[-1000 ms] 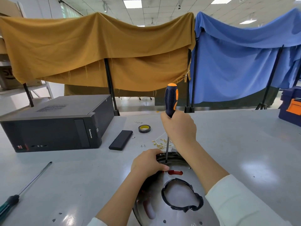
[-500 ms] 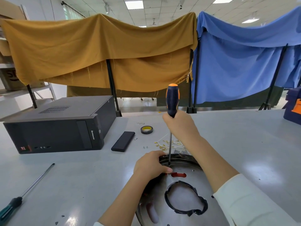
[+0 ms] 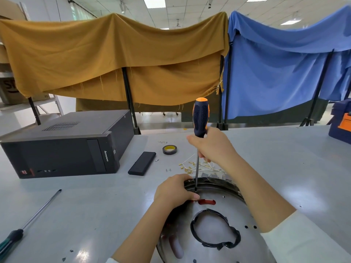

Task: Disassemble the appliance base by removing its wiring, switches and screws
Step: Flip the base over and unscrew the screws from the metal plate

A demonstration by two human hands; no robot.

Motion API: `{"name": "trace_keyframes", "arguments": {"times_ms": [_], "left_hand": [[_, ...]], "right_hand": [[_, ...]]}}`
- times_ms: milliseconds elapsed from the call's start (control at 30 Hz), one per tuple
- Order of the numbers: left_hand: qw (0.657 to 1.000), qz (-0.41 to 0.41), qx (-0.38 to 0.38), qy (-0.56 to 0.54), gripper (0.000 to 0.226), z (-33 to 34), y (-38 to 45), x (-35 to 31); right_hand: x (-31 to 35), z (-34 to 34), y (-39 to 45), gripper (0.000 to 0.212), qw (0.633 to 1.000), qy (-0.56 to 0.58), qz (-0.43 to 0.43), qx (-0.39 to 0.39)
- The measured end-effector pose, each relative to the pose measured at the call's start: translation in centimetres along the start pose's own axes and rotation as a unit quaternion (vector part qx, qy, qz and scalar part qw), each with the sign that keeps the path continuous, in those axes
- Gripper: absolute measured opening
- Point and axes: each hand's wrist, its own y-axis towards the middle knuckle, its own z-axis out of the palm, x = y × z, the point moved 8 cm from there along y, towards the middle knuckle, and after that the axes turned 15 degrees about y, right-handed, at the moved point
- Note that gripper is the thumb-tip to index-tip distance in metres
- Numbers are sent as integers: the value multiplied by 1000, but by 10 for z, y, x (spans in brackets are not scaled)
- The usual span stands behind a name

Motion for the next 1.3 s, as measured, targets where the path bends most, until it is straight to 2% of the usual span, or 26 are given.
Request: {"name": "trace_keyframes", "arguments": {"times_ms": [133, 233, 367, 500, 667, 733, 867, 1000, 1067, 1133, 1200, 1233, 1300], "left_hand": [[1000, 5, -4, -2, 48, -1, -1, -1], [1000, 6, -4, -4, 45, -1, -1, -1], [1000, 4, -5, -7, 48, -2, -2, -1], [1000, 4, -5, -5, 50, -2, -2, -2], [1000, 3, -7, -2, 55, -2, -2, -1], [1000, 1, -9, 0, 57, -3, -2, -1], [1000, 7, -11, 2, 52, -4, -2, -2], [1000, 14, -10, 1, 53, -3, -2, -3], [1000, 15, -8, -1, 52, -4, -2, -4], [1000, 14, -12, 1, 52, -5, -3, -4], [1000, 10, -13, 5, 54, -5, -3, -3], [1000, 9, -13, 5, 54, -4, -3, -3], [1000, 10, -12, 2, 52, -4, -3, -3]], "right_hand": [[5, 8, -5, 11, 989, 48, 64, 123], [7, 11, -7, 6, 984, 46, 75, 154], [16, 6, -5, 11, 991, -76, -13, 110], [16, 4, -5, 18, 989, -134, -45, 54], [15, 1, -1, 26, 983, -162, -82, -28], [12, 4, 0, 27, 986, -122, -103, -39], [4, 15, 9, 26, 993, -8, -96, 66], [0, 17, 15, 31, 980, 30, -57, 191], [1, 17, 14, 32, 973, 21, -41, 224], [3, 16, 14, 32, 974, -30, -54, 219], [6, 13, 14, 28, 976, -97, -81, 177], [9, 12, 13, 22, 981, -90, -91, 146], [10, 11, 10, 11, 993, 49, -73, 77]]}}
